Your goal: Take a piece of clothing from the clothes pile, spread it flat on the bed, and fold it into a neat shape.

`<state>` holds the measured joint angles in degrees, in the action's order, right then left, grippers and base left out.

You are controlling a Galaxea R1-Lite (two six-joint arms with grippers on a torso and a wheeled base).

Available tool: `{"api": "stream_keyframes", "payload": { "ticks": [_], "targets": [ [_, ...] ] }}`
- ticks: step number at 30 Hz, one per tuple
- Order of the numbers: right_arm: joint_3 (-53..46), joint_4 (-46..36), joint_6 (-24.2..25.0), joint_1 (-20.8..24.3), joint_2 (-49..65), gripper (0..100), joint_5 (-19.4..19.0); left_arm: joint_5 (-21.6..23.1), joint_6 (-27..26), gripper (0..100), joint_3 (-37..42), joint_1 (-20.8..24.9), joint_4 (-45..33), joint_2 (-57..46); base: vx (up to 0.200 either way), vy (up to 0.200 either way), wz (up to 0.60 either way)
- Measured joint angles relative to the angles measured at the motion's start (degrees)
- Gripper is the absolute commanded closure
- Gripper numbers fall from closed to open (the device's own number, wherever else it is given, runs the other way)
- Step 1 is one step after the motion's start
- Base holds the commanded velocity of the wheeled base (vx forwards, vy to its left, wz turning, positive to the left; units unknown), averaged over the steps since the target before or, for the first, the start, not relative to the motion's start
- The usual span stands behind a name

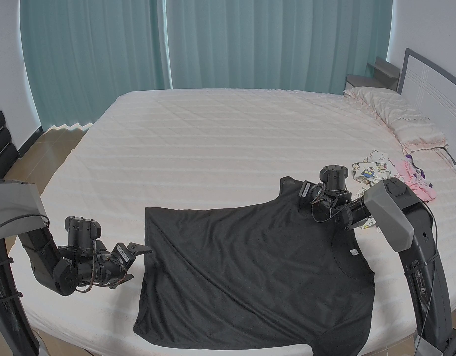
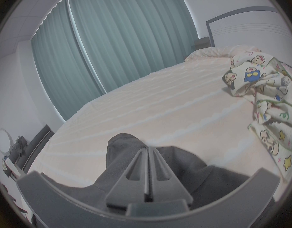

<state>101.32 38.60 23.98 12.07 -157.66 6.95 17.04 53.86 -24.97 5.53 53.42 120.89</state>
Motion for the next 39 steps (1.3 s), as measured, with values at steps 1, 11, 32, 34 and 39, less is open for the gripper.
{"api": "stream_keyframes", "payload": {
  "ticks": [1,11,32,34,39],
  "targets": [
    [0.12,0.13,0.22,-0.26,0.22,100,0.02,0.00,0.00,0,0.00,0.00,0.00,0.00,0.000,0.000,0.00],
    [0.48,3.44,0.89,-1.29,2.18,100,0.13,0.00,0.00,0,0.00,0.00,0.00,0.02,0.000,0.000,0.00],
    [-0.96,3.01,0.71,-0.94,3.19,0,0.74,0.02,-0.10,0,0.02,0.00,0.00,0.02,0.000,0.000,0.00],
    [-3.39,3.19,0.82,-1.27,3.97,0,0.84,0.02,-0.10,0,0.09,0.00,0.00,0.02,0.000,0.000,0.00],
    [-12.70,4.43,1.99,-2.07,7.46,0,1.78,-0.02,-0.07,0,0.30,0.02,0.01,-0.02,-0.040,0.000,0.00]
  ]
}}
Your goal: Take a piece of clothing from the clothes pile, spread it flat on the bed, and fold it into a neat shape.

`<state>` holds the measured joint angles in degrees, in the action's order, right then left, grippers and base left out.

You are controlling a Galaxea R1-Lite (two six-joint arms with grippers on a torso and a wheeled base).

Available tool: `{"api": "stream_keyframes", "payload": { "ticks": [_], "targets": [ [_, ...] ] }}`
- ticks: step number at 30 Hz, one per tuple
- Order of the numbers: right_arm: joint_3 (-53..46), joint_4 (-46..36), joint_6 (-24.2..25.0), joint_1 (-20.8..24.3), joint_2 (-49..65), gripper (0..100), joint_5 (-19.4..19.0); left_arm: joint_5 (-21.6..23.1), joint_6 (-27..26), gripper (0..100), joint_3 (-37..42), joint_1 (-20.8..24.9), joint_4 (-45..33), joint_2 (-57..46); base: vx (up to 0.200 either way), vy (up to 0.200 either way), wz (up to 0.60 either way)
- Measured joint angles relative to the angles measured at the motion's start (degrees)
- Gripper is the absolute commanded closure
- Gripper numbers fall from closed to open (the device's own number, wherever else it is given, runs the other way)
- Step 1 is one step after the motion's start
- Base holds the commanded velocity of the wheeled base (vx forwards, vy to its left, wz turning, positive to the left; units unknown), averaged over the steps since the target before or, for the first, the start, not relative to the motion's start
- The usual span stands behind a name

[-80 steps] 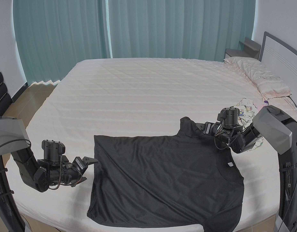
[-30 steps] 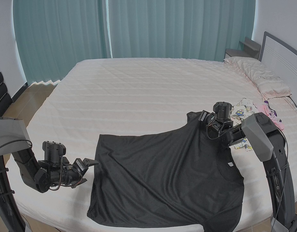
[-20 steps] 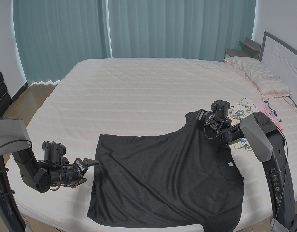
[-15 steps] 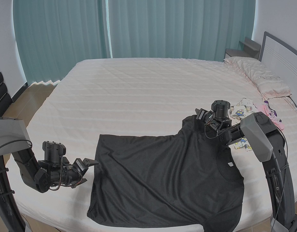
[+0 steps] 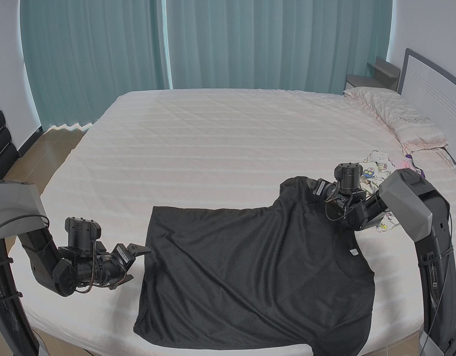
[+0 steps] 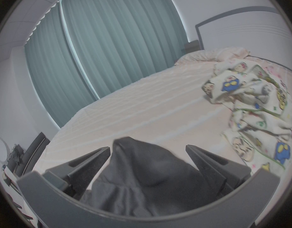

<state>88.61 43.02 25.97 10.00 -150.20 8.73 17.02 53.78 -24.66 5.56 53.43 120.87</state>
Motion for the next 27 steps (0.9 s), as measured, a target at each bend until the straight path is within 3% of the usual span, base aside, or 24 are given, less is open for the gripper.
{"api": "stream_keyframes", "payload": {
  "ticks": [13,20,27],
  "targets": [
    [-35.36,7.25,12.18,0.34,17.21,0,1.15,-1.23,-0.35,0,2.21,1.83,-1.24,-3.23,-0.200,0.000,0.00],
    [-54.82,18.37,18.57,0.83,24.67,0,1.08,-2.35,-1.76,0,6.51,3.21,-2.77,-6.18,-0.200,0.000,0.00],
    [-66.13,26.33,24.92,1.24,28.17,0,-1.10,-5.56,-3.07,0,9.70,5.40,-3.51,-7.28,0.000,0.000,0.00]
  ]
}}
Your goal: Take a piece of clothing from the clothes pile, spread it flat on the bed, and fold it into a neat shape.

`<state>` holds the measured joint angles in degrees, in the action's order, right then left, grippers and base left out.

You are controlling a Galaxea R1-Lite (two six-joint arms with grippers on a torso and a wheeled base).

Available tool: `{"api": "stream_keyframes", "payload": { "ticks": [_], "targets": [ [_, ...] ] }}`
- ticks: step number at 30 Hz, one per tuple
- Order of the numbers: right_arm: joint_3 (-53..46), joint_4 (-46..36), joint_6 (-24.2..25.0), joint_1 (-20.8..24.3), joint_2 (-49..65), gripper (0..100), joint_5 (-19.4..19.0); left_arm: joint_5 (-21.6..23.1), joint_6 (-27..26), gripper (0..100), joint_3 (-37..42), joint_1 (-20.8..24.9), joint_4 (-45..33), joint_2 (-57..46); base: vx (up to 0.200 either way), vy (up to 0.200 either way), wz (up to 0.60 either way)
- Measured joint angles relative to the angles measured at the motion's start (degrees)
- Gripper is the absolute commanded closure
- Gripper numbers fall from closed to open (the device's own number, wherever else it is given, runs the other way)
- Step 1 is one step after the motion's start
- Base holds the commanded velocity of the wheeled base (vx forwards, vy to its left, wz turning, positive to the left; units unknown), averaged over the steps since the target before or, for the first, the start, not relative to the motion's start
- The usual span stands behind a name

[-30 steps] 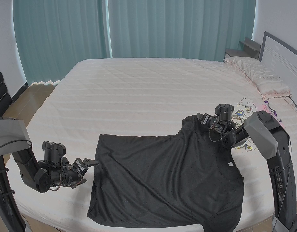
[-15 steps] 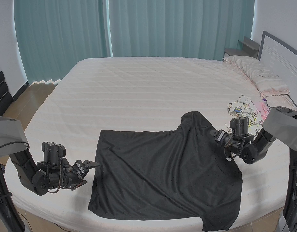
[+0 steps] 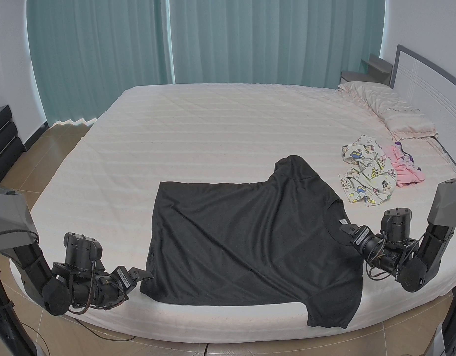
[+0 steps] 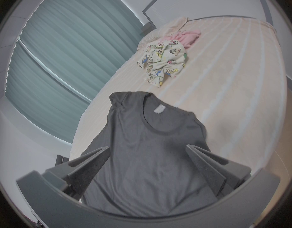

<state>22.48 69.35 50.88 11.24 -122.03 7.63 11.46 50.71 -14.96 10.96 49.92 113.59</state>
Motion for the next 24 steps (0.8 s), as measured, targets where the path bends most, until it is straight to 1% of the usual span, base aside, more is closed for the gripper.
{"api": "stream_keyframes", "payload": {
  "ticks": [4,7,13,24],
  "targets": [
    [-2.97,2.19,0.60,0.22,0.76,0,-0.85,-6.64,-0.11,0,-0.22,2.34,0.41,1.84,0.000,0.000,0.00],
    [-4.29,4.17,0.73,0.61,0.98,0,-1.10,-10.46,-0.02,0,-1.30,4.56,1.95,4.13,0.000,0.000,0.00],
    [-6.00,5.86,0.84,0.99,1.19,0,-1.28,-12.08,0.30,0,-4.44,6.60,3.25,7.50,0.000,0.000,0.00],
    [-6.30,6.06,0.88,1.16,1.39,0,-1.32,-16.16,0.02,0,-10.31,6.92,2.84,13.81,0.000,0.000,0.00]
  ]
}}
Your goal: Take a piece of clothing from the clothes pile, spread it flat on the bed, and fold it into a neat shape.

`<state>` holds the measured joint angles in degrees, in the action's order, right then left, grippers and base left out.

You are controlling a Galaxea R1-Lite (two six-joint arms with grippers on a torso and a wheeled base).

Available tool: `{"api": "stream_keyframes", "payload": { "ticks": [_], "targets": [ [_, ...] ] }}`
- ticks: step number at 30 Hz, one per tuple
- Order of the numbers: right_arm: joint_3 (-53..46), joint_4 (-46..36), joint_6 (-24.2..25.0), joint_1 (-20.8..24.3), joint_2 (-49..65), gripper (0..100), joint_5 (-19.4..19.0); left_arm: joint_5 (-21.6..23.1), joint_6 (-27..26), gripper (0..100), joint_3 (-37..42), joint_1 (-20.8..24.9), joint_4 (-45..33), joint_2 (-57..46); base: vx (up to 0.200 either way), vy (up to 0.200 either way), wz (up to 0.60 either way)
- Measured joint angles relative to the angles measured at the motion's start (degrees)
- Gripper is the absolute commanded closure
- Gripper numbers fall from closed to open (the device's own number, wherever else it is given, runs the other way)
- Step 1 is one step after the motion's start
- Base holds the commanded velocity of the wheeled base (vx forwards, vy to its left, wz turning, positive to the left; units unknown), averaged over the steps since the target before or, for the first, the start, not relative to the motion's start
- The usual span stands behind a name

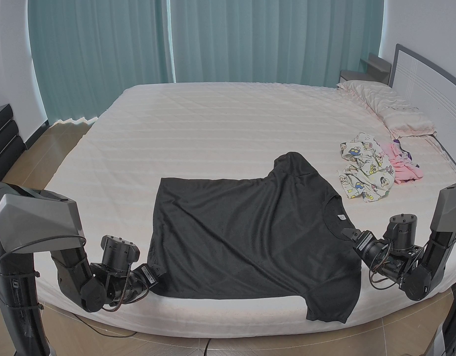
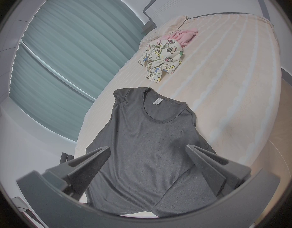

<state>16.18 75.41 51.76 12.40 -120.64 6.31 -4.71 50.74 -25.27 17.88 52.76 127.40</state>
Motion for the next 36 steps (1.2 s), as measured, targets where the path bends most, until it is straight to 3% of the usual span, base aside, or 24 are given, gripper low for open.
{"api": "stream_keyframes", "payload": {
  "ticks": [1,16,27,36],
  "targets": [
    [-0.02,0.00,0.00,0.00,0.00,0,0.00,-0.38,-0.05,100,-0.68,-0.02,-0.35,0.46,0.000,0.000,0.00],
    [-1.05,0.00,-0.66,-0.09,-0.69,0,-0.07,-3.69,-4.11,100,3.75,-1.10,-2.46,1.49,0.000,0.000,0.00],
    [-3.12,-0.01,-7.49,-1.07,-2.51,0,-0.46,-3.83,-4.49,100,7.28,-1.79,-2.07,0.10,0.000,0.000,0.00],
    [-3.80,-0.06,-16.15,-6.91,-6.16,0,-10.74,-0.87,-3.44,100,8.19,-1.96,1.02,0.10,0.000,0.000,0.00]
  ]
}}
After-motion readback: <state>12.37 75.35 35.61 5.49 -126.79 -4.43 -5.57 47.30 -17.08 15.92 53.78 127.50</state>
